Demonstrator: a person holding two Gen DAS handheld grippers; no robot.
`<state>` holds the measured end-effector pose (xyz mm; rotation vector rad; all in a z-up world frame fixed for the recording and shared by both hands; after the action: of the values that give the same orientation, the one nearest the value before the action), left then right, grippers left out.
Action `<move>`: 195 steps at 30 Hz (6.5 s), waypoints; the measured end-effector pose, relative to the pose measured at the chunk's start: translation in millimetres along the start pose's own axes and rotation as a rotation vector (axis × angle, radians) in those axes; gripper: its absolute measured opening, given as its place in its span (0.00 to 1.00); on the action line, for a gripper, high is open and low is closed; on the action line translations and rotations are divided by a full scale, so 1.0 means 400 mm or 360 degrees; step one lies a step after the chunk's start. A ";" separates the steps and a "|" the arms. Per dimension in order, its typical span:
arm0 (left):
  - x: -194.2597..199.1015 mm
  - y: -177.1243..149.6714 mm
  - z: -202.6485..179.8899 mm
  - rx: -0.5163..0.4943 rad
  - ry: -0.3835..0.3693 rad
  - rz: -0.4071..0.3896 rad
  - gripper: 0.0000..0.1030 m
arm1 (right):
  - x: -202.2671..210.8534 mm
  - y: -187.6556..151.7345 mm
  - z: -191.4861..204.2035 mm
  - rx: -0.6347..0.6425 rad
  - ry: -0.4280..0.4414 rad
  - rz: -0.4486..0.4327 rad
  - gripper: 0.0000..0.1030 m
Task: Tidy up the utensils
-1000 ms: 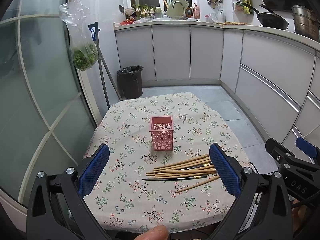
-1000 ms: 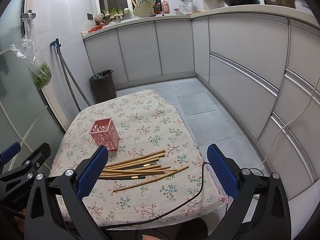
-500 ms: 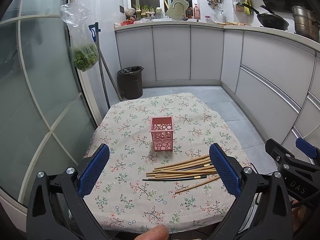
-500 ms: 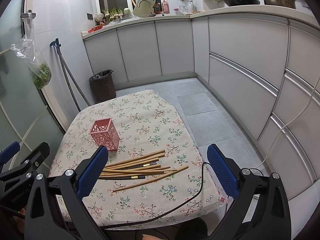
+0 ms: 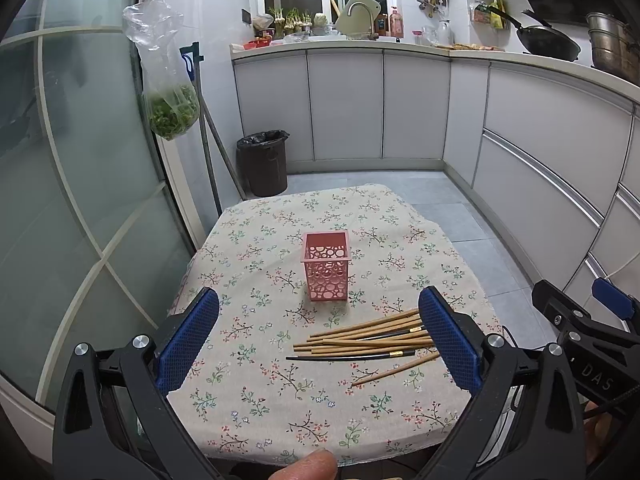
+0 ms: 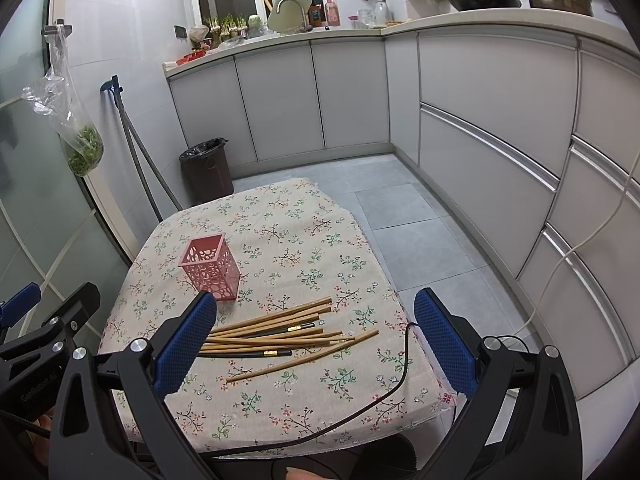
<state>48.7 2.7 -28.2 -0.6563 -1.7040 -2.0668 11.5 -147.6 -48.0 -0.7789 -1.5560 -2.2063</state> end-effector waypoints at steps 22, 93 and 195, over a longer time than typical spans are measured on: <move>-0.003 -0.003 0.000 -0.0005 0.0005 0.0004 0.93 | 0.000 -0.005 0.001 -0.0002 0.0004 0.0003 0.94; -0.795 -0.134 -0.476 -0.0793 -0.0767 0.1211 0.36 | -0.440 -0.210 -0.331 -0.1476 0.0310 0.1081 0.94; -0.084 0.238 0.173 0.0162 -0.0584 -0.0204 0.06 | -0.193 0.179 -0.109 -0.0753 0.0232 0.0081 0.08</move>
<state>137.7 52.3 39.7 -0.9634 -2.0852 -2.0205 102.2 -216.9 -51.6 -0.7496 -0.9432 -2.5612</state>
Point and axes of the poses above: each gripper's, at about its wrist camera, not at the fingertips, and x roughly against the way its jaws point, z to its left, y to its top, the point moved 6 cm from there along -x, roughly the way its jaws point, and after that the axes turned 6 degrees about -x, right-handed, at the moved point
